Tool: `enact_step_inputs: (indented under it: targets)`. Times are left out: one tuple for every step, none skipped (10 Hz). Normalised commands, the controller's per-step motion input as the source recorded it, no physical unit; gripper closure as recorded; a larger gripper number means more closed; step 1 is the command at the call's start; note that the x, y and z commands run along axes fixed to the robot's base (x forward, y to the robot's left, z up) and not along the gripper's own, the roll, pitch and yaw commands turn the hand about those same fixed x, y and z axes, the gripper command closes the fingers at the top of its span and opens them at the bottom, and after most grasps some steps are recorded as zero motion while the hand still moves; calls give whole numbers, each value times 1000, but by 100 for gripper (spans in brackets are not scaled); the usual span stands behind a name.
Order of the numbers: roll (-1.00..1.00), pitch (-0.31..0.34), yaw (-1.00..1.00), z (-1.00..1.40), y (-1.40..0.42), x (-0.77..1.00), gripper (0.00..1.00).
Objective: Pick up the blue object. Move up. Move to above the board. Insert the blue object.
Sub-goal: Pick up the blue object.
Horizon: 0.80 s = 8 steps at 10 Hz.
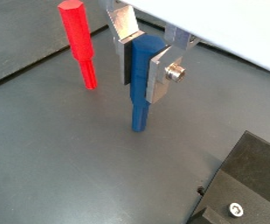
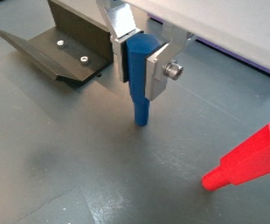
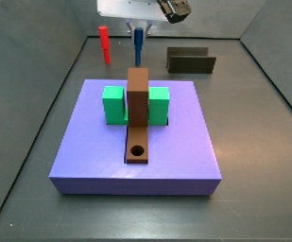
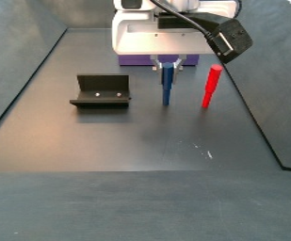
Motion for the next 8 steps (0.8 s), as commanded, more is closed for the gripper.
enact_step_inputs:
  targets:
    - [0, 0, 0, 0, 0, 0, 100]
    - [0, 0, 0, 0, 0, 0, 100]
    - [0, 0, 0, 0, 0, 0, 100]
    - [0, 0, 0, 0, 0, 0, 100]
    - [0, 0, 0, 0, 0, 0, 100]
    - [0, 0, 0, 0, 0, 0, 100]
    - [0, 0, 0, 0, 0, 0, 100]
    - [0, 0, 0, 0, 0, 0, 100]
